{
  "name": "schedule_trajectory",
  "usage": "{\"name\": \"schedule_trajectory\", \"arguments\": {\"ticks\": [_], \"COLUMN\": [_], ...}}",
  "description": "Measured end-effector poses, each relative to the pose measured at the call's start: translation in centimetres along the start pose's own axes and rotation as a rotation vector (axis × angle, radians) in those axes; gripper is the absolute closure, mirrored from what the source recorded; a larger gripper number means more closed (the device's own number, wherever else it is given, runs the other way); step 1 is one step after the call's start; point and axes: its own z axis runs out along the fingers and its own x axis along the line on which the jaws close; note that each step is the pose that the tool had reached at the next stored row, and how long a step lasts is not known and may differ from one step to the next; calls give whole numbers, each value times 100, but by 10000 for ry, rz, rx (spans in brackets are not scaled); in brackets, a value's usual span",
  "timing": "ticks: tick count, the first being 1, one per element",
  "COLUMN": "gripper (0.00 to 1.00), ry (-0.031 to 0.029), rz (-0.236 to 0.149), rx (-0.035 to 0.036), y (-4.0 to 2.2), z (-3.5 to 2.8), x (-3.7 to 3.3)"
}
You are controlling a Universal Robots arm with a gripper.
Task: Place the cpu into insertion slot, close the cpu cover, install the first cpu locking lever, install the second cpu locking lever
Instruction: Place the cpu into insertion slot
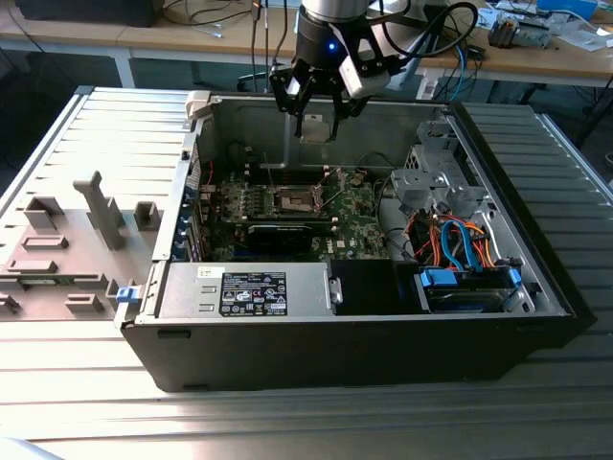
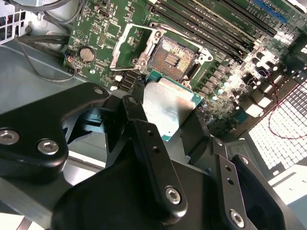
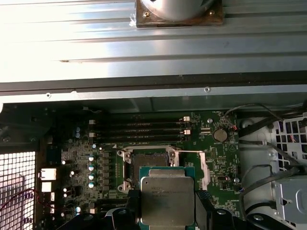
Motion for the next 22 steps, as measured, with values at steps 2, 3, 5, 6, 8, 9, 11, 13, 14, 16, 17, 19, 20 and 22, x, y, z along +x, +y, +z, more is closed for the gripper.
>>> {"name": "schedule_trajectory", "arguments": {"ticks": [2,3,5,6,8,9,11,13,14,16,17,19,20,22], "gripper": [46,46,46,46,46,46,46,46,46,46,46,46,46,46], "ry": [0,0,0,0,0,0,0,0,0,0,0,-1,0,0], "rz": [0,0,0,0,0,0,0,0,0,0,2,2,0,0], "rx": [-1,0,0,0,0,-1,0,0,0,1,0,1,1,3], "y": [0,-1,-1,-1,-2,-2,-2,-3,-3,-4,-5,-9,-10,-12], "z": [5,7,12,14,18,21,27,33,36,43,47,55,58,65], "x": [0,0,0,0,0,0,0,-1,-1,-1,0,0,-1,-1]}}
